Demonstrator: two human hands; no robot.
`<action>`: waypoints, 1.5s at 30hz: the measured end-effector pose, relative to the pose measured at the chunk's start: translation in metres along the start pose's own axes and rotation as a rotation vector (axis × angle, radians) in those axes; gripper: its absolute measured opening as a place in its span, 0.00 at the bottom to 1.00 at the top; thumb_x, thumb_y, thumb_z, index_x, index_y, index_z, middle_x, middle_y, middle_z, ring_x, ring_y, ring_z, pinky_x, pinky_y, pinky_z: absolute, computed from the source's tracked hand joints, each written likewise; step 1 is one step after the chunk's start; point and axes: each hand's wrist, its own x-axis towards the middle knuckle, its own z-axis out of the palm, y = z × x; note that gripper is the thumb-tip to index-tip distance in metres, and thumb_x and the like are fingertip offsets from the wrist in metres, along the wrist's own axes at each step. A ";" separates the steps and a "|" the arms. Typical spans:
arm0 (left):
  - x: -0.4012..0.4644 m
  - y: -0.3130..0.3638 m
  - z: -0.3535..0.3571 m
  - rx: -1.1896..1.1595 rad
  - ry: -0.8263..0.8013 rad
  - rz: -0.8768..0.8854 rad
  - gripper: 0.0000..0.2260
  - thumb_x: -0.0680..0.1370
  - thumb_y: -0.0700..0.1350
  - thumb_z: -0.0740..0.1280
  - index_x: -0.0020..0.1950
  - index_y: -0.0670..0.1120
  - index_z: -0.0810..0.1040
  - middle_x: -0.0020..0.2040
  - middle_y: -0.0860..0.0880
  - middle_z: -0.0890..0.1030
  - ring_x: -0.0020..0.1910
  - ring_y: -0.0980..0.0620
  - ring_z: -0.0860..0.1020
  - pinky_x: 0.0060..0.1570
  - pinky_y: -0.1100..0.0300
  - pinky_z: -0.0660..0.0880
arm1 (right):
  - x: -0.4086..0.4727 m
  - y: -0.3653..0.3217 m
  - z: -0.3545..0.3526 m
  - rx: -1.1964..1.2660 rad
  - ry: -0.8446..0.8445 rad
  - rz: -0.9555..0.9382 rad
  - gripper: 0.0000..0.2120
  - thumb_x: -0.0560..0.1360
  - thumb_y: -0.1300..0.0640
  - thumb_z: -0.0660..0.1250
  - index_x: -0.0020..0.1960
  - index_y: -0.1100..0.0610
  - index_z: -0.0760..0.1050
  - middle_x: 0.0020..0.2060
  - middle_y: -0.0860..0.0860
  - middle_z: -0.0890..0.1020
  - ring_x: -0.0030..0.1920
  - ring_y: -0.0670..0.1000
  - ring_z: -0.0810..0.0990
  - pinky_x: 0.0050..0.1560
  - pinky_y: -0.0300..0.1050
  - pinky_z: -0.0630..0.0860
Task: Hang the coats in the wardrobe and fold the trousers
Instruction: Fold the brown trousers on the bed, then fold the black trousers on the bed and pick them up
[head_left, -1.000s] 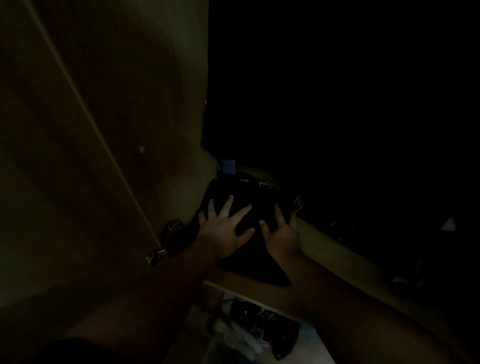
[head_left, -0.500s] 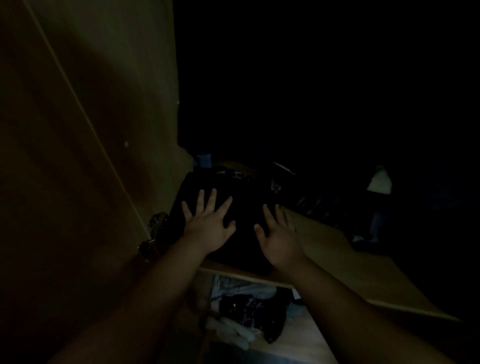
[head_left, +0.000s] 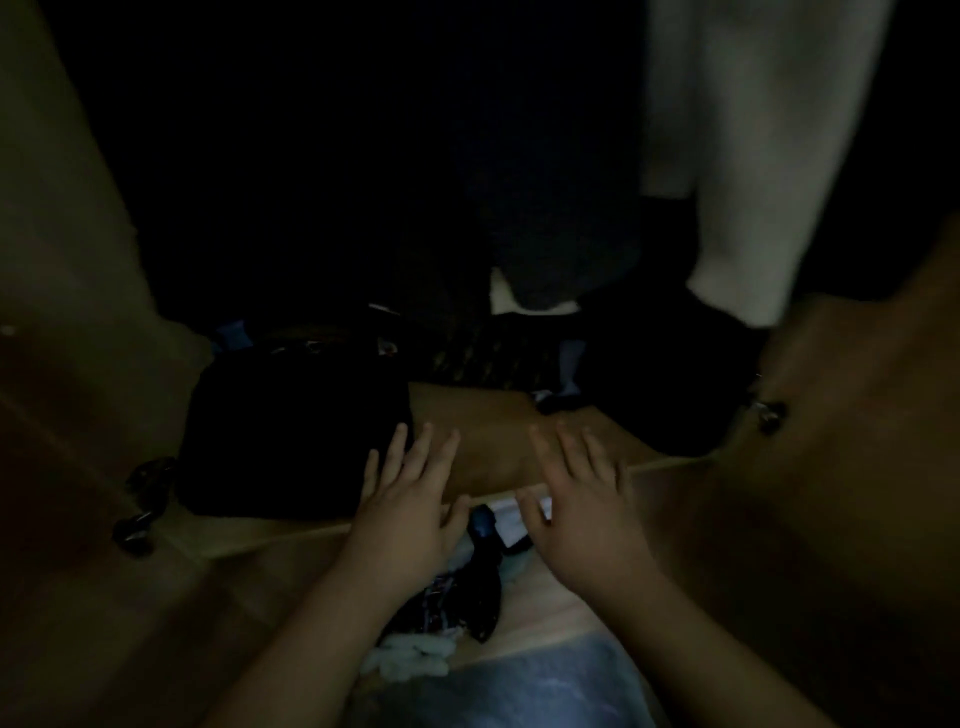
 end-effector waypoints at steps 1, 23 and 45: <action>-0.007 0.018 0.003 0.012 -0.006 0.037 0.31 0.79 0.64 0.47 0.80 0.58 0.41 0.81 0.52 0.42 0.79 0.50 0.36 0.77 0.47 0.38 | -0.020 0.012 -0.006 -0.024 0.004 0.033 0.33 0.77 0.36 0.52 0.80 0.46 0.56 0.78 0.52 0.63 0.78 0.58 0.59 0.72 0.63 0.61; -0.365 0.521 0.139 -0.129 -0.425 1.129 0.36 0.72 0.67 0.40 0.80 0.58 0.42 0.81 0.52 0.43 0.79 0.49 0.38 0.77 0.46 0.41 | -0.669 0.200 -0.182 -0.166 0.232 1.216 0.36 0.74 0.32 0.39 0.81 0.41 0.41 0.81 0.46 0.47 0.80 0.51 0.39 0.78 0.60 0.43; -0.350 0.776 0.350 -0.075 -0.683 1.236 0.31 0.82 0.56 0.56 0.81 0.54 0.46 0.81 0.48 0.47 0.80 0.47 0.41 0.78 0.48 0.45 | -0.773 0.461 -0.148 0.031 0.219 1.501 0.32 0.82 0.43 0.56 0.81 0.43 0.46 0.81 0.47 0.50 0.81 0.51 0.43 0.79 0.57 0.46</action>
